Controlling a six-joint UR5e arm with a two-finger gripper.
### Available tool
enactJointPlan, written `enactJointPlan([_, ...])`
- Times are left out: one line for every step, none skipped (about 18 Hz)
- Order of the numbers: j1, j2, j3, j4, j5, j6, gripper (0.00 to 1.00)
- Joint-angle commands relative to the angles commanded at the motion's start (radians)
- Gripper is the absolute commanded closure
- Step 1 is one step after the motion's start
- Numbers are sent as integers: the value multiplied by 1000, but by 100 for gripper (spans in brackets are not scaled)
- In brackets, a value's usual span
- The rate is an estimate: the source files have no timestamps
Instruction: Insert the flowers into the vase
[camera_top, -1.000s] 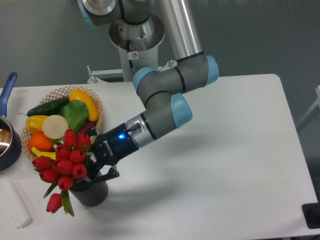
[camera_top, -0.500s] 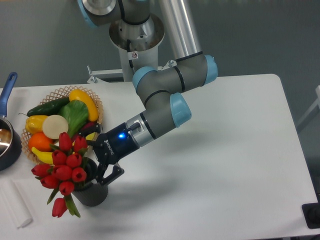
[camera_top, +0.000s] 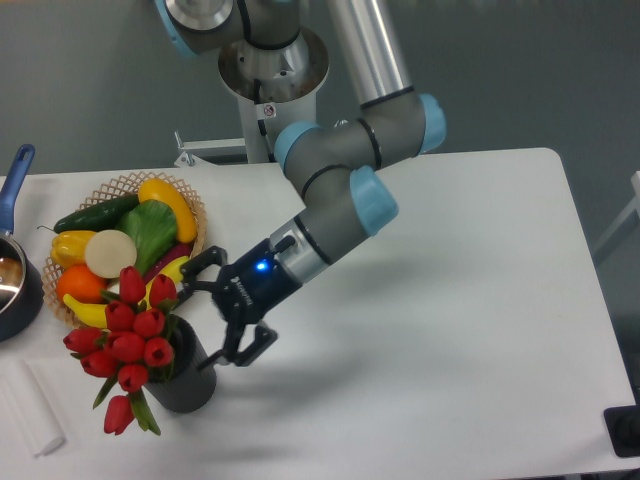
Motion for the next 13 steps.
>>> enactJointPlan([22,31,12,-6,32,0,0])
enactJointPlan([34,63,12,-6,73,0,0])
enactJointPlan([49,95,9,-6,127,3,0])
enactJointPlan([57,118,12,-5,184,5,0])
enactJointPlan([60,132,23,-6,239,5,0])
enactJointPlan([57,146,28,-5,291,5,0])
enactJointPlan([59,163,29,-5,334,5,0])
enactJointPlan([59,178,32,-5,373,5,0])
enactJointPlan([59,195,37,-6,423,5,0])
enactJointPlan([63,207,39,-8,477,6,0])
enactJointPlan([65,215,37,-9,526,12,0])
enactJointPlan([66,223,37,-12,567,30,0])
enactJointPlan([66,233,35,-26,601,63,0])
